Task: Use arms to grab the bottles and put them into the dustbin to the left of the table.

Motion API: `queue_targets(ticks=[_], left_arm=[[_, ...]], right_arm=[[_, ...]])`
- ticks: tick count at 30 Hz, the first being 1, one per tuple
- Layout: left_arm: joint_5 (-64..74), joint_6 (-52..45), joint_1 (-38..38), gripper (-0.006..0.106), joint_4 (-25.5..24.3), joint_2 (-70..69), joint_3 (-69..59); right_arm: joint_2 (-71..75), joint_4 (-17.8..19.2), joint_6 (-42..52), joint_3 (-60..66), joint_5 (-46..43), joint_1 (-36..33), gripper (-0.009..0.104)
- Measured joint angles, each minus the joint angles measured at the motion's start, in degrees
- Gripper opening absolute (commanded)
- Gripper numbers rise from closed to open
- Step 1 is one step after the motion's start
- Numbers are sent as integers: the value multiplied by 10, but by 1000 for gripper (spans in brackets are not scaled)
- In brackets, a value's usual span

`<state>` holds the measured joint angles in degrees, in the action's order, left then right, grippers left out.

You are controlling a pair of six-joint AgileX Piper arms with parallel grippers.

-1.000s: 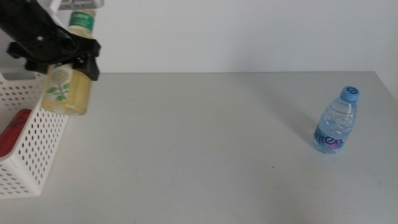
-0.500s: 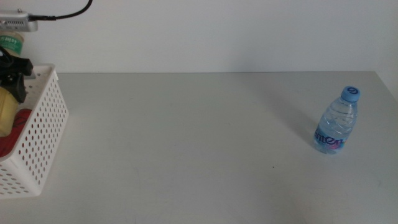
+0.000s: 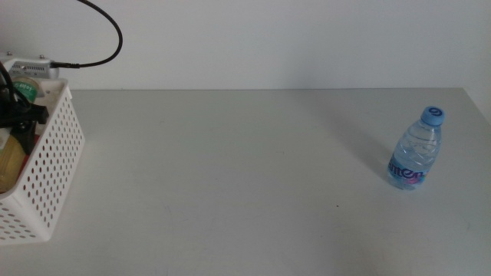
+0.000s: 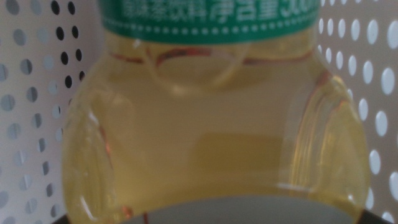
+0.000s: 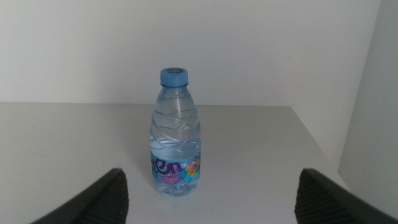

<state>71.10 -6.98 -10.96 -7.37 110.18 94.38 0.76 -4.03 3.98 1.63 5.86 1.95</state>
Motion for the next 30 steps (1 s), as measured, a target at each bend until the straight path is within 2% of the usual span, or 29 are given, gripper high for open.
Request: queue_targets(ticks=[4, 8, 9, 10, 11, 12, 24, 26, 30], left_arm=[[-1, 0, 0, 19, -4, 8, 0], [-1, 0, -4, 43, -2, 12, 0], [-2, 0, -4, 51, -4, 12, 0], [-2, 0, -4, 83, -4, 12, 0], [-2, 0, -4, 91, -4, 12, 0], [-2, 0, -4, 94, -4, 12, 1], [-4, 23, -4, 94, 0, -60, 6], [-4, 29, -4, 94, 13, -85, 6], [1, 22, -4, 94, 74, -141, 6]], right_arm=[[0, 0, 0, 0, 0, 0, 94], [0, 0, 0, 0, 0, 0, 94], [0, 0, 0, 0, 0, 0, 94], [0, 0, 0, 0, 0, 0, 94], [0, 0, 0, 0, 0, 0, 94], [0, 0, 0, 0, 0, 0, 94], [0, 1, 0, 0, 0, 0, 94], [0, 0, 0, 0, 0, 0, 94], [0, 0, 0, 0, 0, 0, 94]])
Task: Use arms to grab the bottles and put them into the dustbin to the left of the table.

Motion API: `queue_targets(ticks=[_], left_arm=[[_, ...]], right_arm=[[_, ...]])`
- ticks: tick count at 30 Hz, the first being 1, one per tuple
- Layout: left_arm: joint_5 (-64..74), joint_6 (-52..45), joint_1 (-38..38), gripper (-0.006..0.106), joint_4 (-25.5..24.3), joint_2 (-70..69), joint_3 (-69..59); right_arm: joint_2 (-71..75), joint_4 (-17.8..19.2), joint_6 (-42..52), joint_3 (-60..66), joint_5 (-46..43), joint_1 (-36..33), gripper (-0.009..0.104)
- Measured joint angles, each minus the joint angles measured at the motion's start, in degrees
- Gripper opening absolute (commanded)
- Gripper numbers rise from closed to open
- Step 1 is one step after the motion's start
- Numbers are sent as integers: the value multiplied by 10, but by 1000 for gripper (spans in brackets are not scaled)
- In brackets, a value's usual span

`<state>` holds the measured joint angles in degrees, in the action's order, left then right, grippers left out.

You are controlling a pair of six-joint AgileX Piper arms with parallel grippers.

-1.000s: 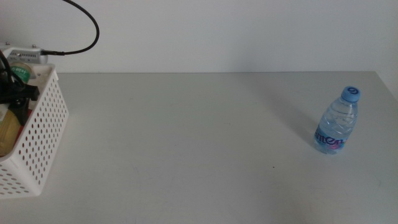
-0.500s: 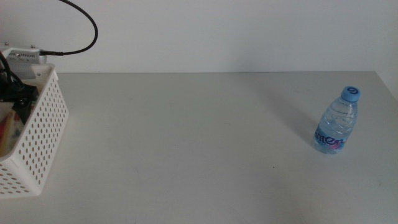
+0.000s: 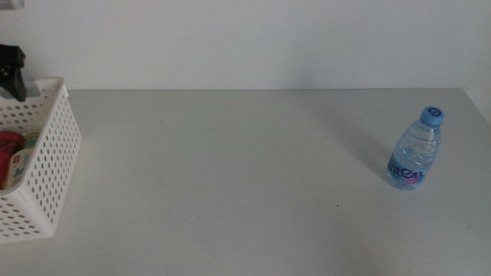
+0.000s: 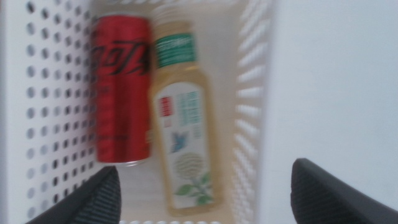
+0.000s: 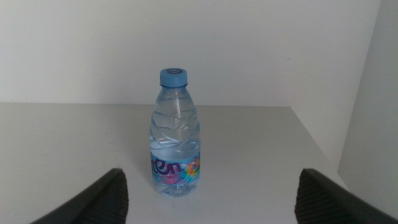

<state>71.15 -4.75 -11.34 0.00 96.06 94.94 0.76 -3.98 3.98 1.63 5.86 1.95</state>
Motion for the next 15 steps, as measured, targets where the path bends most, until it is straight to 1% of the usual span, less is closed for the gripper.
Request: queue_targets(ticks=[4, 7, 10, 15], left_arm=[[-17, -38, 26, 94, 54, -68, -32], [-81, -74, 68, 94, 89, -142, -95], [-142, -106, 115, 94, 107, -218, -165], [-242, -142, 211, 94, 120, -325, -280]], right_arm=[[0, 0, 0, 0, 0, 0, 94], [0, 0, 0, 0, 0, 0, 94], [0, 0, 0, 0, 0, 0, 94], [0, 0, 0, 0, 0, 0, 94]])
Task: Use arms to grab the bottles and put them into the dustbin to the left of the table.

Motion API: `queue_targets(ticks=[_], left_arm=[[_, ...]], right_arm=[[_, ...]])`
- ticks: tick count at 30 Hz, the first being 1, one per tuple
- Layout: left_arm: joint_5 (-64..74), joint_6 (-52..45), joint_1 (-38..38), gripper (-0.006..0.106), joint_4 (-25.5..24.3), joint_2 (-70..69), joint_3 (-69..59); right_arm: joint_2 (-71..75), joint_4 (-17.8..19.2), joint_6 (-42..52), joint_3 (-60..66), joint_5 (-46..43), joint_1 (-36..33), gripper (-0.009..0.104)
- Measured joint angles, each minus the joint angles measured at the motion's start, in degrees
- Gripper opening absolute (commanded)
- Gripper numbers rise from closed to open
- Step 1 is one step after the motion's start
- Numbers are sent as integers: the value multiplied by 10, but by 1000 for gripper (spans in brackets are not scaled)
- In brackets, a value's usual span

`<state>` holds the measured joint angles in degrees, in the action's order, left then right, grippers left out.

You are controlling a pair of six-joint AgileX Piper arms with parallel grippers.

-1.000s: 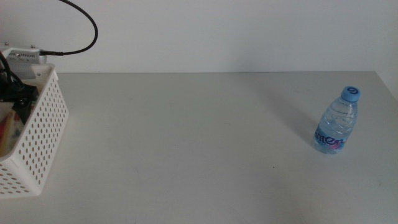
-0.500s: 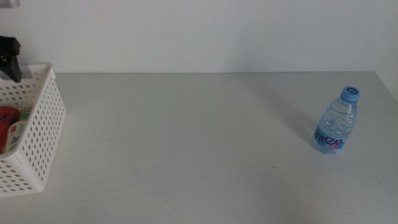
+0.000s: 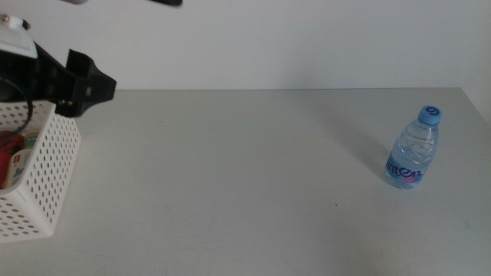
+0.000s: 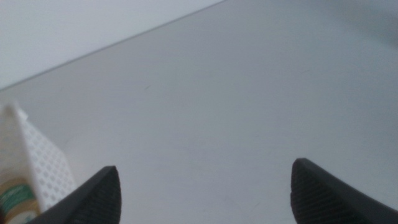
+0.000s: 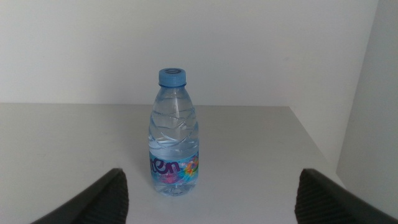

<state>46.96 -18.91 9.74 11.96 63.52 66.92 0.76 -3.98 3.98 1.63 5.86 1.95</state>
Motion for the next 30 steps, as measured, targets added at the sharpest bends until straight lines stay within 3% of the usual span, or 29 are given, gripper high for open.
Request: queue_targets(ticks=[6, 12, 22, 30], left_arm=[[-73, -3, 96, 94, 10, -97, -99], [-64, 0, 145, 94, 24, -135, -145], [-62, 63, 153, 94, -32, -199, -149], [-59, 64, 153, 94, -42, -212, -149]], right_arm=[[0, 0, 0, 0, 0, 0, 94], [0, 0, 0, 0, 0, 0, 94], [0, 0, 0, 0, 0, 0, 94], [0, 0, 0, 0, 0, 0, 94]])
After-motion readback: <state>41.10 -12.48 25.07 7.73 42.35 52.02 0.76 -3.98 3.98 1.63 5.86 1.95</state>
